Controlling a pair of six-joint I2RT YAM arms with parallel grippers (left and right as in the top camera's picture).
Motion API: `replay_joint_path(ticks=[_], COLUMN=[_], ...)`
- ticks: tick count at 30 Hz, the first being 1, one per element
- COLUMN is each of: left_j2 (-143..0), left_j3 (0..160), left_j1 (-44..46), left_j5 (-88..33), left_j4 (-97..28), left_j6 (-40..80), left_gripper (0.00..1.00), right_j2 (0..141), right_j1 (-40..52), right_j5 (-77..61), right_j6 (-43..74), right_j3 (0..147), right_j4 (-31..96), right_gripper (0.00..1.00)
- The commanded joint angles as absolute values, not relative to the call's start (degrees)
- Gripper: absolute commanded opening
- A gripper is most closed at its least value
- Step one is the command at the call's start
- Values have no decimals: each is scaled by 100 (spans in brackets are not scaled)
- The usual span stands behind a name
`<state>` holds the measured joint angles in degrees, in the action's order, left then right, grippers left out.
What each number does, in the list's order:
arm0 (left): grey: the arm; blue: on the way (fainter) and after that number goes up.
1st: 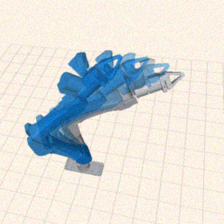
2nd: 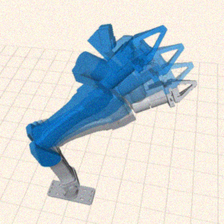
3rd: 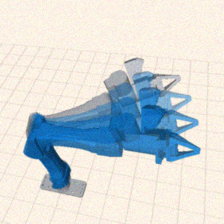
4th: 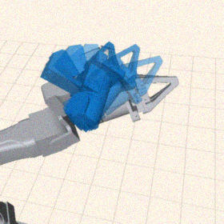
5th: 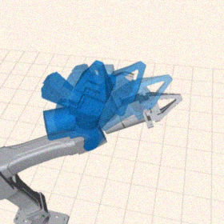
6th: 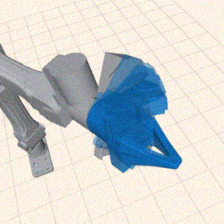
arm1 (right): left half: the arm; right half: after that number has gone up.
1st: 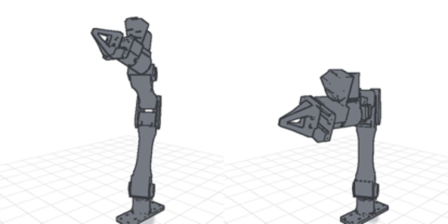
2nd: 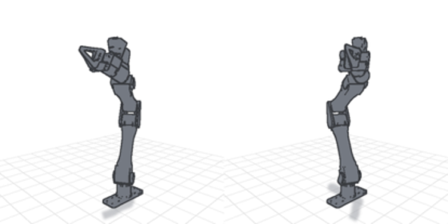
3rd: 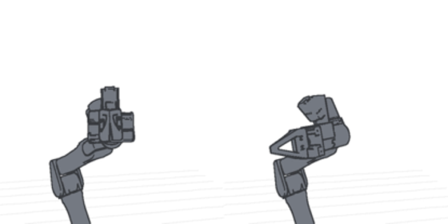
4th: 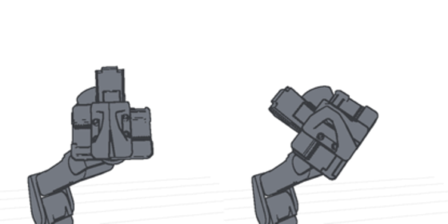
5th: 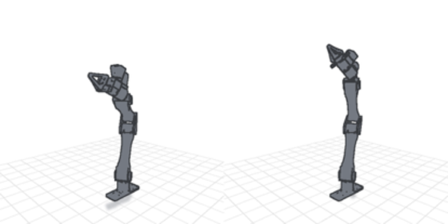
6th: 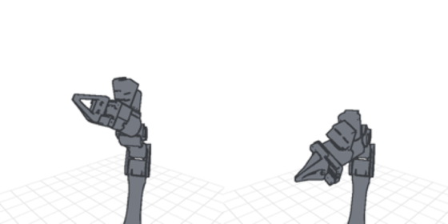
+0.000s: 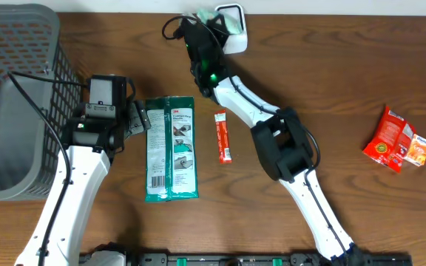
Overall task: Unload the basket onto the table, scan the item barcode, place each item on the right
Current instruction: 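Carry the wipes pack with the right gripper up toward the scanner, then hold the wipes pack against the white scanner with the right gripper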
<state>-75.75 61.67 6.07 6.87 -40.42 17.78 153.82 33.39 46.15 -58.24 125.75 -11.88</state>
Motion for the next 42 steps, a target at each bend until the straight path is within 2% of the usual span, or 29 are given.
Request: replay_joint_path(ticks=[1, 8, 17, 24, 42], left_j2=[-7599, -7599, -7599, -7599, -7599], left_j3=[6270, 6270, 6270, 6270, 6270], left_j1=[591, 591, 591, 591, 591], left_j5=[803, 801, 803, 803, 803], left_j4=[-4047, -4047, -4047, -4047, -4047], left_j6=[1787, 1787, 1787, 1787, 1787], left_gripper=[86, 86, 86, 86, 86], right_j2=[15467, 15467, 15463, 15463, 15141], right_j1=[3269, 3186, 3105, 3072, 3068], right_j5=[4077, 3844, 4003, 3485, 3203], right_j6=[-5133, -5052, -5135, -4912, -4720], right_j3=[12658, 12661, 12661, 12661, 12663], right_j4=[-740, -825, -2193, -1041, -888], right_gripper=[1, 1, 1, 1, 1])
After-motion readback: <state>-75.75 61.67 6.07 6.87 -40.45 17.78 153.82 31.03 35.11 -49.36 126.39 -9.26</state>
